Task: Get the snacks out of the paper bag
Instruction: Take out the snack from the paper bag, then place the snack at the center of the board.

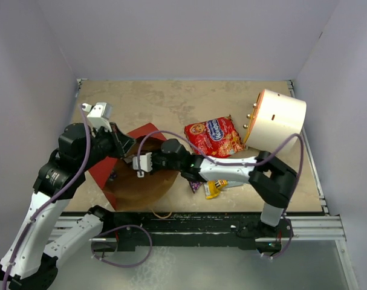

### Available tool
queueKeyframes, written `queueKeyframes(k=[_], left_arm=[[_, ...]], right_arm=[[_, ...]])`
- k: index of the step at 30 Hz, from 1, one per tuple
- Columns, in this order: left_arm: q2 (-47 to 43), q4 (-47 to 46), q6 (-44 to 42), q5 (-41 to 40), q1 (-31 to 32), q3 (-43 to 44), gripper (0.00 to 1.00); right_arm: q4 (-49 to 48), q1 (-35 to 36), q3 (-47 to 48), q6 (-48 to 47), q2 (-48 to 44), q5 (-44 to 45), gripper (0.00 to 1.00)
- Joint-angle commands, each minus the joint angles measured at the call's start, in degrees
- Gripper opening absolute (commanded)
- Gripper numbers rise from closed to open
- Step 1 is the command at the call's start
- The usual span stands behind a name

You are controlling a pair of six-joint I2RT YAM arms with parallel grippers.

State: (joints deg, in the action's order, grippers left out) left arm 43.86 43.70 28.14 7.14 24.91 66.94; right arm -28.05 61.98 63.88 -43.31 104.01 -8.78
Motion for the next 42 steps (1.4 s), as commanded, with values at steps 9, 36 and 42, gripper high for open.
queueKeyframes(k=[9,36,42], left_arm=[[-2.0,-5.2,3.0,-3.8,0.0,-6.6,0.00],[-3.4,-1.9,4.0,-6.2,0.0,-4.8,0.00],[-3.5,-0.3,3.4,-4.6,0.0,-4.5,0.00]], right_arm=[[23.6,-0.2,-14.6,11.4,-37.0,-4.4,0.00],[56.4,-16.2,-22.9,101.0,-35.3,43.9,0.00],[52.6,-17.6,-22.2,96.6,-31.7,41.3,0.10]])
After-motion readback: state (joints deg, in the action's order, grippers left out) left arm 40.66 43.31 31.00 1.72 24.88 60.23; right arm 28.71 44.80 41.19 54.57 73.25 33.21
